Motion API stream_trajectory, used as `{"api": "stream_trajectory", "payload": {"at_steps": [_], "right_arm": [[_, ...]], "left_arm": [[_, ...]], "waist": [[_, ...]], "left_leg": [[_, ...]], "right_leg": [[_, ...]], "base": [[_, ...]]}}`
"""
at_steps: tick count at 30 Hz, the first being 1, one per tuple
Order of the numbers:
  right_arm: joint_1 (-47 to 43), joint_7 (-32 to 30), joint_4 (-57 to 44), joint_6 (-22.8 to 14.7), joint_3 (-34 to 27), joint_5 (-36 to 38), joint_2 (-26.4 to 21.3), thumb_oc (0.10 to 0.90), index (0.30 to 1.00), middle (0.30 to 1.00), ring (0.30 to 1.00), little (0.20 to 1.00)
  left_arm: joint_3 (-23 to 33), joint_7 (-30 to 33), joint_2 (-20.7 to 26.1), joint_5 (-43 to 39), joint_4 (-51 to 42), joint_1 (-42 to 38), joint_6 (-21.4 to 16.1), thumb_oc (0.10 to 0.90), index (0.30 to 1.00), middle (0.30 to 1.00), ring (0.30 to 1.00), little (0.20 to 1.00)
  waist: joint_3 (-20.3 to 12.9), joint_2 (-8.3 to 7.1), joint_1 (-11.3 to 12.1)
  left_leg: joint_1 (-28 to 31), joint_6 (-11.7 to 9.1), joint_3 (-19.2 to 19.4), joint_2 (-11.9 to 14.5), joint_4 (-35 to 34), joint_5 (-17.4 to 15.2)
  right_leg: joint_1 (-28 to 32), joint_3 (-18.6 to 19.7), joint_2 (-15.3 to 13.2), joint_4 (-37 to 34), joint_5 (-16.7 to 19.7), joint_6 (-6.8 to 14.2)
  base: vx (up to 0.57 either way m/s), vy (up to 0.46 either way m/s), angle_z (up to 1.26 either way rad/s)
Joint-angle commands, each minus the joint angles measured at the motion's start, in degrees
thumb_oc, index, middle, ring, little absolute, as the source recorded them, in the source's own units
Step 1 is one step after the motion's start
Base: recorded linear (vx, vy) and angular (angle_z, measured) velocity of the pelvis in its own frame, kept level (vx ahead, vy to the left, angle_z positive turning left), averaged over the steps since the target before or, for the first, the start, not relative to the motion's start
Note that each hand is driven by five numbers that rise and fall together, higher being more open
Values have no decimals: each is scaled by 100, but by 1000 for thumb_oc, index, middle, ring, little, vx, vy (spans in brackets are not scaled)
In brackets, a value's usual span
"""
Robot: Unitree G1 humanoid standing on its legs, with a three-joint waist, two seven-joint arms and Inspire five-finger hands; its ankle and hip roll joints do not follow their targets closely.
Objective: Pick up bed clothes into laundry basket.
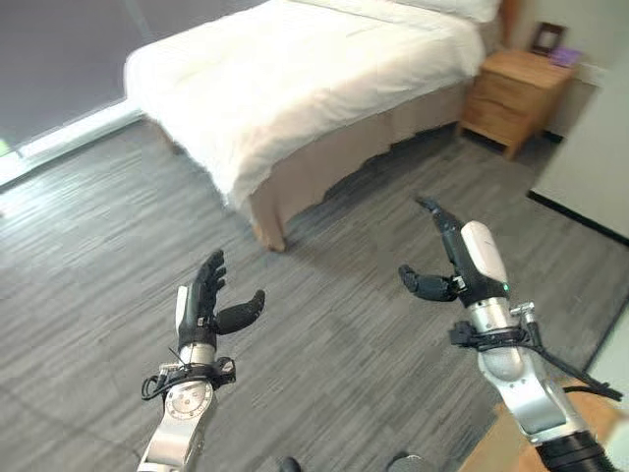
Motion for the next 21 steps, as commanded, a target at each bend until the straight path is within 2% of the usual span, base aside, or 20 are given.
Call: {"api": "stream_trajectory", "payload": {"at_steps": [1, 2, 3, 4, 5, 6, 8, 9, 10, 12, 13, 14, 16, 17, 18, 21], "right_arm": [[-802, -352, -174, -312, -480, 41, 56, 800, 900, 900, 900, 900], [-688, -362, -143, -320, -579, 46, 26, 800, 900, 900, 900, 900], [-606, -354, -71, -288, -687, 130, 17, 800, 900, 900, 900, 900], [-531, -360, -63, -302, -809, 205, -1, 800, 900, 900, 900, 900], [-442, -321, -118, -322, -957, 307, -21, 800, 900, 900, 900, 900], [-458, -215, -60, -324, -959, 510, 35, 800, 900, 900, 900, 900], [-477, -186, -24, -335, -942, 600, 38, 800, 900, 900, 900, 900], [-477, -185, -24, -335, -941, 600, 37, 800, 900, 900, 900, 900], [-476, -28, 47, -300, -898, 737, 106, 800, 900, 900, 900, 900], [-350, 91, 91, -317, -932, 911, 175, 800, 900, 900, 900, 900], [-335, 97, 87, -318, -937, 917, 175, 800, 900, 900, 900, 900], [-229, 174, 152, -285, -956, 1021, 228, 800, 900, 900, 900, 900], [-87, 246, 131, -236, -1012, 1109, 299, 800, 900, 900, 900, 900], [-73, 251, 124, -235, -1020, 1111, 301, 800, 900, 900, 900, 900], [52, 274, 100, -211, -1072, 1084, 336, 800, 900, 900, 900, 900], [135, 236, 144, -186, -1128, 1057, 380, 800, 900, 900, 900, 900]], "left_arm": [[287, 51, 397, 421, -876, -814, -683, 800, 900, 900, 900, 900], [271, 74, 384, 451, -900, -953, -724, 800, 900, 900, 900, 900], [239, 50, 307, 454, -917, -1017, -715, 800, 900, 900, 900, 900], [207, -7, 274, 479, -945, -1028, -695, 800, 900, 900, 900, 900], [226, -64, 294, 526, -991, -1038, -685, 800, 900, 900, 900, 900], [314, -68, 264, 618, -948, -928, -603, 800, 900, 900, 900, 900], [340, -82, 250, 645, -910, -844, -559, 800, 900, 900, 900, 900], [340, -83, 249, 645, -912, -842, -558, 800, 900, 900, 900, 900], [354, -228, 149, 618, -812, -655, -476, 800, 900, 900, 900, 900], [360, -373, 81, 636, -718, -461, -431, 800, 900, 900, 900, 900], [356, -379, 83, 635, -726, -447, -428, 800, 900, 900, 900, 900], [368, -509, 78, 571, -617, -307, -375, 800, 900, 900, 900, 900], [387, -610, 65, 475, -552, -216, -332, 800, 900, 900, 900, 900], [381, -614, 69, 471, -557, -210, -329, 800, 900, 900, 900, 900], [396, -670, 46, 380, -499, -147, -334, 800, 900, 900, 900, 900], [362, -619, 23, 347, -395, -223, -335, 800, 900, 900, 900, 900]], "waist": [[6, -306, -132], [-92, -343, -227], [-142, -377, -319], [-191, -400, -393], [-263, -429, -465], [-336, -425, -421], [-358, -402, -401], [-360, -400, -404], [-380, -369, -286], [-442, -364, -165], [-451, -366, -169], [-484, -365, -29], [-483, -374, 130], [-489, -376, 132], [-498, -396, 262], [-521, -417, 316]], "left_leg": [[922, -390, -9, 6, -451, -811], [825, -400, -379, -61, -454, -804], [780, -384, -645, -157, -444, -824], [758, -363, -809, -244, -454, -822], [712, -340, -1003, -307, -435, -850], [725, -376, -1083, -354, -374, -849], [713, -379, -1055, -327, -335, -852], [710, -379, -1058, -325, -333, -853], [705, -396, -1050, -287, -325, -842], [683, -414, -1112, -266, -339, -829], [686, -415, -1121, -267, -340, -829], [667, -441, -1165, -251, -352, -784], [640, -457, -1236, -237, -371, -724], [642, -457, -1241, -238, -376, -720], [613, -466, -1339, -230, -396, -672], [580, -473, -1408, -227, -410, -639]], "right_leg": [[-358, 1567, 672, -1505, 1085, 437], [-223, 2281, 1077, -1786, 754, 402], [-73, 2892, 1368, -1932, 555, 350], [71, 3347, 1552, -2159, 494, 280], [309, 3669, 1694, -2528, 284, 185], [430, 3695, 1546, -2779, 533, 194], [455, 3606, 1490, -2915, 639, 198], [458, 3602, 1490, -2923, 644, 197], [449, 3411, 1409, -3078, 663, 221], [593, 3278, 1348, -3325, 592, 204], [611, 3265, 1345, -3346, 597, 203], [741, 3184, 1307, -3503, 576, 202], [803, 3079, 1284, -3583, 583, 196], [809, 3073, 1283, -3592, 586, 196], [848, 2991, 1292, -3638, 569, 180], [883, 2950, 1297, -3694, 574, 163]], "base": [[14, -88, 92], [100, -50, 112], [150, -36, 158], [176, -15, 186], [201, -104, 164], [141, -90, 131], [47, -67, 43], [15, -87, 8], [27, -77, 21], [40, -81, 24], [34, -80, 20], [19, -79, 23], [6, -82, 37], [-6, -86, 52], [-5, -85, 33], [-5, -74, 22]]}}
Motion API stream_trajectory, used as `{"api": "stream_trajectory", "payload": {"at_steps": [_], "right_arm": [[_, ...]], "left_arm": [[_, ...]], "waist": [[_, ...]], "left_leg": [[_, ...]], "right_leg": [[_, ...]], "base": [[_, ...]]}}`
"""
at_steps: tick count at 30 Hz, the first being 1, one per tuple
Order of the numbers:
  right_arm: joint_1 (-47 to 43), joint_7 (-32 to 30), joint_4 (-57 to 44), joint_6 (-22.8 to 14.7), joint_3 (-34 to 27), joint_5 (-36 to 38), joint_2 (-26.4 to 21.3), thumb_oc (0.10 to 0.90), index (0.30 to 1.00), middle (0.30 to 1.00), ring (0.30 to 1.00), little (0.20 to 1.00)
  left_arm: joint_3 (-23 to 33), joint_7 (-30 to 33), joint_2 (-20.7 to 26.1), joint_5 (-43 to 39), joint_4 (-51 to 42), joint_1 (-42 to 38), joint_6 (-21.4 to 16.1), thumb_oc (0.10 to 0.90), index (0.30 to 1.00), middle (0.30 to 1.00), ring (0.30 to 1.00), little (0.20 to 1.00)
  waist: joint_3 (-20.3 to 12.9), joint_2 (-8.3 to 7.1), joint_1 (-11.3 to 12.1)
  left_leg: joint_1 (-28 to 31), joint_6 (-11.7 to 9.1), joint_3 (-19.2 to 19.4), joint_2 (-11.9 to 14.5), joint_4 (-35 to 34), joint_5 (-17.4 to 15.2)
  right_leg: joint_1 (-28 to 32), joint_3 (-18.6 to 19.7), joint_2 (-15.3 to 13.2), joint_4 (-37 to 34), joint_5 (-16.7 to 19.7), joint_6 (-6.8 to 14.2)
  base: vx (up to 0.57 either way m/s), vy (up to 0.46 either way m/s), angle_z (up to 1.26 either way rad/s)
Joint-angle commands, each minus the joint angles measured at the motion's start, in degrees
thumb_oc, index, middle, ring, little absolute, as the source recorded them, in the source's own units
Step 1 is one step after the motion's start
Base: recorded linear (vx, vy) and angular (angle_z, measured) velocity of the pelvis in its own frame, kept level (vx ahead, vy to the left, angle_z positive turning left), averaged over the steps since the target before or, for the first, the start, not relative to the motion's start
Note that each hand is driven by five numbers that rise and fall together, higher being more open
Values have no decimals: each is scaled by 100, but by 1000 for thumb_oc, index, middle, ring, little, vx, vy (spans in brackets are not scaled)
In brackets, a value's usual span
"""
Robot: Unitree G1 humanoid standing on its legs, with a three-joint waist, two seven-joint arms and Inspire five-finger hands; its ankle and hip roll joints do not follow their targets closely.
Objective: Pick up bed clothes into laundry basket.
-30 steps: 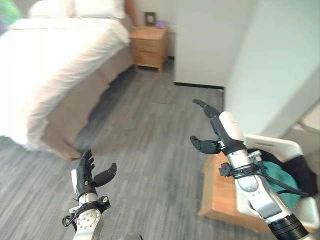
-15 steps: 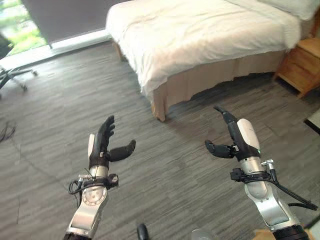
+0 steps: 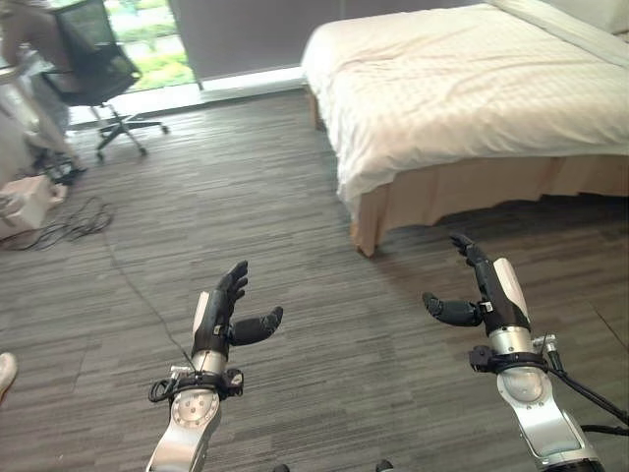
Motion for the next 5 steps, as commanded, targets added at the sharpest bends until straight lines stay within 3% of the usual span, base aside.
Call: {"api": "stream_trajectory", "payload": {"at_steps": [1, 5], "right_arm": [[-399, -268, -188, -362, -358, 41, 121, 800, 900, 900, 900, 900], [-388, -343, -97, -350, -348, -40, 168, 800, 900, 900, 900, 900]], "left_arm": [[270, 45, 307, -26, -307, -552, -464, 800, 900, 900, 900, 900], [215, 68, 264, -20, -260, -623, -458, 800, 900, 900, 900, 900]], "waist": [[-505, -370, 111], [-515, -394, 118]], "left_leg": [[250, -56, 106, -221, 61, -901], [231, -63, 84, -211, 43, -885]], "right_leg": [[-517, 111, -464, -8, 522, 373], [-479, 82, -453, -68, 541, 358]], "base": [[-18, -48, 6], [-5, -31, 14]]}}
